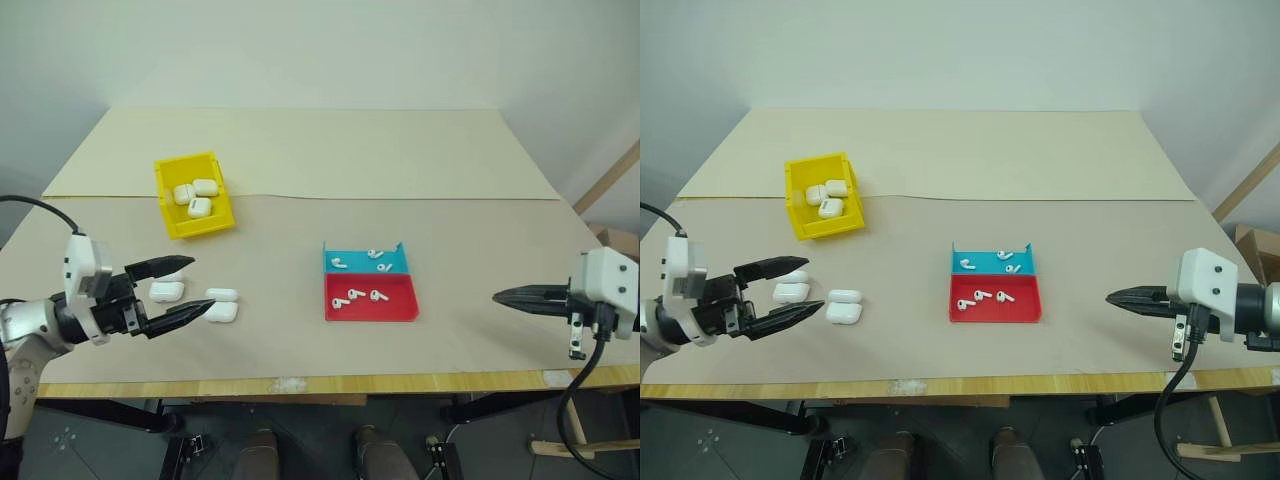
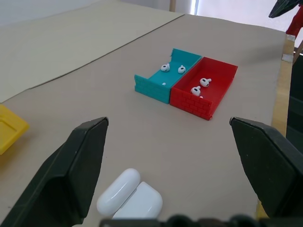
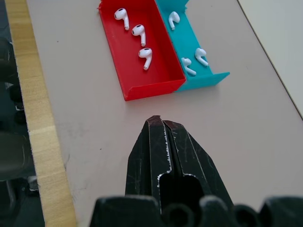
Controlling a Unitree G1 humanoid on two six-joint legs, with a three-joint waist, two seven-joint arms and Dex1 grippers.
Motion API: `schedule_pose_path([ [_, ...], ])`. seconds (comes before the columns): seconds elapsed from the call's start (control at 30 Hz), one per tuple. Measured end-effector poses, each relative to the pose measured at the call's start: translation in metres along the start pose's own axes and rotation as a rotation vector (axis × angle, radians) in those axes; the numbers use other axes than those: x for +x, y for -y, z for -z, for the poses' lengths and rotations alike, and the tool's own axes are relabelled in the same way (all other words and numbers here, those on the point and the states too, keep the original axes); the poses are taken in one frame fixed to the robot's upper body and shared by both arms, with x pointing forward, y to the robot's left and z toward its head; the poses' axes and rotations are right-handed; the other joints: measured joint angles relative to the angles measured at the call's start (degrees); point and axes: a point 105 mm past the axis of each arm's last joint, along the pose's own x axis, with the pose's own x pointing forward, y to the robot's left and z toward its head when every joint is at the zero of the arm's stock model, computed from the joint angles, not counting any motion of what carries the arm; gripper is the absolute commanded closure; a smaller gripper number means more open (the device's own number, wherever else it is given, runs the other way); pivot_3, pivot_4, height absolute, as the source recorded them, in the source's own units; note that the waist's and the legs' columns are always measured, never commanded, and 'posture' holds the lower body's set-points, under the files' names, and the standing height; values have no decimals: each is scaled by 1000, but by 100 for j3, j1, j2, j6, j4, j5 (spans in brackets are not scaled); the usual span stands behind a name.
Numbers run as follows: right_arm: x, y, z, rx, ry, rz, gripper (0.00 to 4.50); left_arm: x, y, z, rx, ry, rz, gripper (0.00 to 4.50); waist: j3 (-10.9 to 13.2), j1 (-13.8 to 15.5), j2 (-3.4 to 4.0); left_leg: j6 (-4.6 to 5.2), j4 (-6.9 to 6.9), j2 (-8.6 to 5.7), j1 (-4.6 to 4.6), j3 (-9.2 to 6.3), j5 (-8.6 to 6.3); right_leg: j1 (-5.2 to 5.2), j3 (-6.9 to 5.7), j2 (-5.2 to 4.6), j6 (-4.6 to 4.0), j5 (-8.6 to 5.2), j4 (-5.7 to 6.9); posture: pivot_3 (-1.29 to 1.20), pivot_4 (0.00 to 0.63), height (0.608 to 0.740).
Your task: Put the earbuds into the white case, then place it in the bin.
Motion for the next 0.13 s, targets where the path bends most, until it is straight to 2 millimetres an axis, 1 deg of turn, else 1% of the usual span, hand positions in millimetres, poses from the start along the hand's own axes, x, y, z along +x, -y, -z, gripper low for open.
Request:
schedule_pose_path([
  [0.13, 0, 4, -5, -20, 12, 9, 4500, -8, 4, -3, 17, -18, -36, 36, 0, -24, 0, 0, -1, 2, 5, 2, 0, 1, 2, 2, 0, 0, 2, 0, 150, 740],
])
